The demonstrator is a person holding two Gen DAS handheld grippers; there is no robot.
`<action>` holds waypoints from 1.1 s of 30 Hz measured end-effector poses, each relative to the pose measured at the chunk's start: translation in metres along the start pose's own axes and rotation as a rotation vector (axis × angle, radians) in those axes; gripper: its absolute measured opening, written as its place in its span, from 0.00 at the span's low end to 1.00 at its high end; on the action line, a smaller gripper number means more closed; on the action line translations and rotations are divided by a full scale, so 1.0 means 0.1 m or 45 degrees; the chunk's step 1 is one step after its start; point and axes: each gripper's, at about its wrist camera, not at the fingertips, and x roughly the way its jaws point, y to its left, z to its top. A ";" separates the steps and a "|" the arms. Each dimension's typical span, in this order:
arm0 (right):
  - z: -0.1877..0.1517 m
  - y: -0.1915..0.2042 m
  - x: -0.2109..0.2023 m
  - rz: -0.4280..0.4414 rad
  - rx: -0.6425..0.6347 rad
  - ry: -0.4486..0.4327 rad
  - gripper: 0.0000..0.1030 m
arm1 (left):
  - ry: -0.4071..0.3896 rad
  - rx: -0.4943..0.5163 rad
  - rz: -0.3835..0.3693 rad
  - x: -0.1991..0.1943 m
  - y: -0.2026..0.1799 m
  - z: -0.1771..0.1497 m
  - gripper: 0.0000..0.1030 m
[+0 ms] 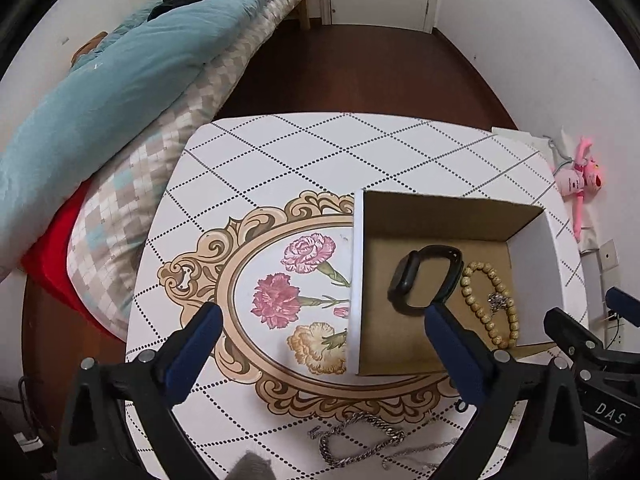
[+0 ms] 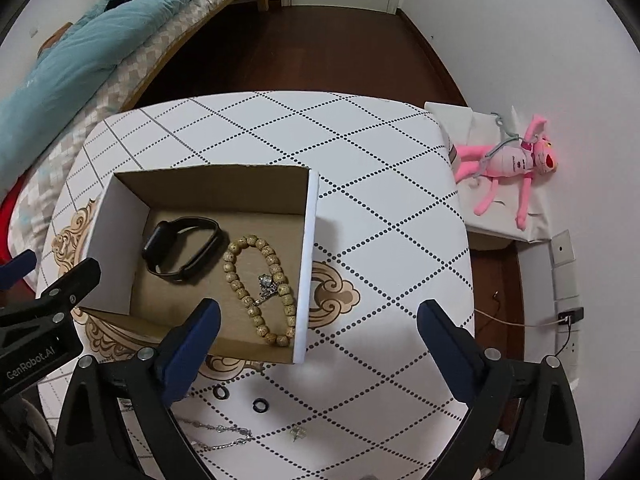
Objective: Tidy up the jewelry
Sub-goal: 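Carry both held items into the white box and open both grippers, then grasp the chunky silver chain with the left gripper while the right grasps the thin chain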
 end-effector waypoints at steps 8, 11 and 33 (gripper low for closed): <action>-0.05 0.00 -0.38 0.024 0.047 -0.104 0.97 | -0.073 -0.002 -0.024 -0.40 0.02 -0.01 1.00; -0.10 -0.01 -0.56 0.038 0.072 -0.149 0.97 | -0.103 0.008 -0.018 -0.56 0.05 -0.04 1.00; -1.40 0.34 0.24 0.138 0.164 0.088 0.47 | 0.149 0.003 0.151 0.11 0.45 -1.16 1.00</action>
